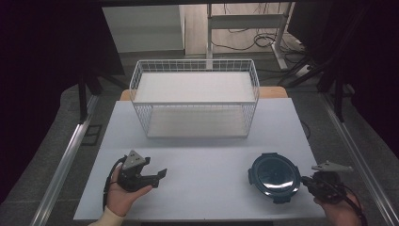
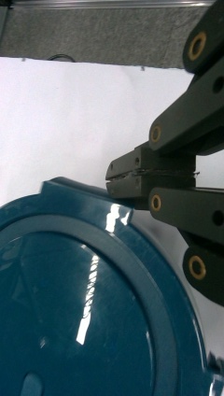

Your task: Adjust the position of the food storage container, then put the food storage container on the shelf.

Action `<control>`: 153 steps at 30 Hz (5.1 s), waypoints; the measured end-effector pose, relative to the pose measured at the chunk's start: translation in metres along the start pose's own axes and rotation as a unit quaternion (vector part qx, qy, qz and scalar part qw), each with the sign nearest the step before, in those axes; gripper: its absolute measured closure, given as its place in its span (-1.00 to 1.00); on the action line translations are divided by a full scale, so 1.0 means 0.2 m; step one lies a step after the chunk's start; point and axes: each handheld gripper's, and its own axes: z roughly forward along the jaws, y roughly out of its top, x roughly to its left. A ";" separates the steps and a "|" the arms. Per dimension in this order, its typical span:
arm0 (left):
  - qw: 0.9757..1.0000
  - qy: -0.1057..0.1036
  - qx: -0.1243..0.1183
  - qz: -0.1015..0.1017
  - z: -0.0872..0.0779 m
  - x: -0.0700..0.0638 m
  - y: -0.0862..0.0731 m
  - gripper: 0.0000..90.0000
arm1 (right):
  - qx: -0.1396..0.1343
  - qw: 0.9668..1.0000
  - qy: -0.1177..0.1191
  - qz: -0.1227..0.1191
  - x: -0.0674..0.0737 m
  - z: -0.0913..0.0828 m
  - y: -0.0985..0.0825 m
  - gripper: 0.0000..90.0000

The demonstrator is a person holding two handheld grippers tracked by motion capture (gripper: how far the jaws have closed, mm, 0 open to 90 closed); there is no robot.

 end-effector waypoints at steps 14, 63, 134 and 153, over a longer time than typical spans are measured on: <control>1.000 0.001 0.002 -0.001 0.00 0.00 0.00 -0.50 | 0.021 0.999 0.039 -0.015 0.10 0.07 0.01 1.00; 1.000 0.012 -0.008 -0.014 -0.01 0.04 0.00 -0.49 | 0.015 0.988 0.087 -0.128 0.66 0.25 0.28 1.00; 0.999 0.010 -0.012 -0.042 -0.06 0.07 0.02 -0.51 | -0.128 0.964 0.227 -0.044 0.63 0.19 0.33 -0.50; 0.994 -0.042 -0.011 -0.096 -0.11 0.09 0.07 -0.59 | -0.130 0.959 0.250 -0.041 0.73 0.18 0.46 -0.53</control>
